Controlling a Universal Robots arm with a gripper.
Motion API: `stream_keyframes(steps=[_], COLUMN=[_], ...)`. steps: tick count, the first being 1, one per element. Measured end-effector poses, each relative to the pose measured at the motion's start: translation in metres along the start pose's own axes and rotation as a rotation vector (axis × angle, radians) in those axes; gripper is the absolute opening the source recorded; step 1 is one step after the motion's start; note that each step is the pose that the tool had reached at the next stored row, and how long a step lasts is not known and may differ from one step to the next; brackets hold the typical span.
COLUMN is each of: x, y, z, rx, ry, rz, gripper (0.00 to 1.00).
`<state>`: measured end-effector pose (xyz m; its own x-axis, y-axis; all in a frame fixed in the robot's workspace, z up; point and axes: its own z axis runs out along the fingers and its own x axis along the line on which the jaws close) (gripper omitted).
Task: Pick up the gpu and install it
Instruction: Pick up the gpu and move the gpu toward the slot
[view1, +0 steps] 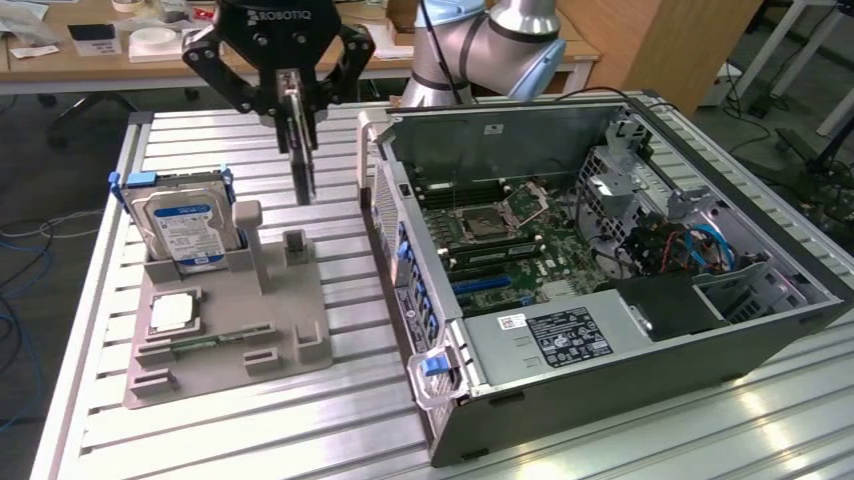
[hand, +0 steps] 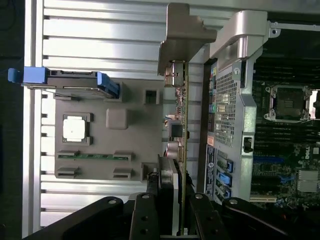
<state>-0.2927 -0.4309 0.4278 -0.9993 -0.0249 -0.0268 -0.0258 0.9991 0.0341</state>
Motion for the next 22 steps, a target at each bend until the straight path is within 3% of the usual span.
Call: stream_keyframes(steps=[22], x=[-0.098], y=[-0.0026], z=[0.0027], rx=[-0.0034], ry=[0.0009], rz=[0.0], gripper=[0.28])
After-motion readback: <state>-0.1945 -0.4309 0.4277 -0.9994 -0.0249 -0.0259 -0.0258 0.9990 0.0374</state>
